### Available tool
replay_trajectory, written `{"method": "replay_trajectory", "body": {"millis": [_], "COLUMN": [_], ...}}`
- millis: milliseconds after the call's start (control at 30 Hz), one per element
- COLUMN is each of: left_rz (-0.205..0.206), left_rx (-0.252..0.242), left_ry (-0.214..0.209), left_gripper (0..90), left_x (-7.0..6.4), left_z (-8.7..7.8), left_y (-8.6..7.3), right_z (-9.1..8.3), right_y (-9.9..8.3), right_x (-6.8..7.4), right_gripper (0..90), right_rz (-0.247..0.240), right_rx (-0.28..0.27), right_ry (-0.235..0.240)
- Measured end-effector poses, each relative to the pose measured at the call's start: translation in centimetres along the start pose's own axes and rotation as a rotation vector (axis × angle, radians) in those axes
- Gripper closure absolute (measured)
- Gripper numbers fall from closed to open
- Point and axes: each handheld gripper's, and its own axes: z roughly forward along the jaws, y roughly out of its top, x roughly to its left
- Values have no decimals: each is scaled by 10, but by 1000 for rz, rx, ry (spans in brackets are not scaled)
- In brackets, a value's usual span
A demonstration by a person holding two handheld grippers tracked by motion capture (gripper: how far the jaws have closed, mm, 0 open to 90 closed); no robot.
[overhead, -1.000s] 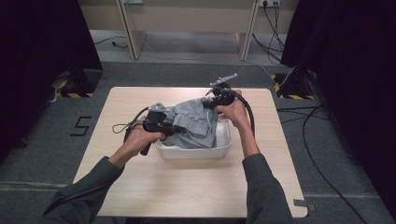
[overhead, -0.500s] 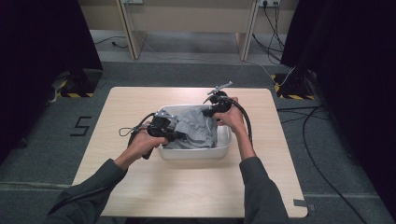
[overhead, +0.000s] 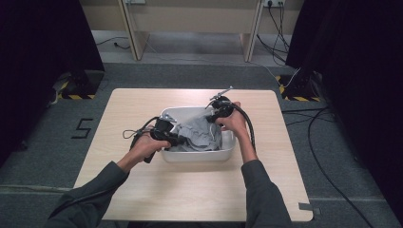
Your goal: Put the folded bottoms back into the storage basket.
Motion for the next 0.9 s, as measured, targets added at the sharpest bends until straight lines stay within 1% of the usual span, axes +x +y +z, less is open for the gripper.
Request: {"method": "replay_trajectory", "body": {"millis": [67, 100, 133, 167, 233, 267, 300, 367, 433, 467, 533, 567, 633, 667, 733, 767, 867, 900], "left_rz": [-21, -26, -26, -23, -18, -18, -13, -10, -13, -12, -6, -2, -6, -1, 2, 2, 0, -8], "left_rx": [-26, -47, -47, -62, -75, -75, -77, -74, -76, -73, -72, -73, -78, -78, -85, -93, -98, -99], "left_ry": [-10, -7, -7, -8, -6, -6, -5, -7, -10, -14, -15, -21, -26, -26, -30, -33, -37, -41], "left_gripper": [659, 656, 655, 655, 648, 647, 644, 640, 631, 625, 615, 607, 594, 594, 568, 549, 501, 469], "left_x": [2, 2, 2, 1, 0, 0, -1, -2, -3, -4, -5, -7, -9, -10, -12, -14, -15, -17], "left_z": [-7, -12, -12, -18, -24, -24, -25, -25, -23, -22, -21, -22, -22, -23, -25, -27, -28, -30], "left_y": [2, 4, 4, 6, 8, 8, 8, 8, 7, 7, 6, 6, 6, 6, 7, 7, 8, 7], "right_z": [-1, -3, -3, -4, -12, -12, -16, -18, -26, -31, -32, -36, -40, -40, -42, -45, -47, -49], "right_y": [0, 0, 0, 0, 1, 1, 1, 1, 1, 1, 1, 0, -2, -2, -3, -4, -5, -6], "right_x": [-1, 0, 0, 0, -3, -3, -3, -3, -5, -6, -7, -8, -9, -9, -8, -7, -5, -2], "right_gripper": [585, 577, 577, 570, 537, 537, 529, 526, 527, 528, 528, 523, 514, 514, 514, 512, 505, 496], "right_rz": [24, 22, 22, 25, 52, 52, 50, 46, 45, 55, 54, 49, 45, 45, 50, 42, 39, 26], "right_rx": [-6, -6, -6, -7, -41, -41, -43, -41, -76, -90, -90, -87, -91, -91, -100, -106, -113, -107], "right_ry": [7, 2, 2, -1, -3, -3, -13, -11, -25, -34, -37, -44, -48, -48, -49, -43, -38, -36]}}
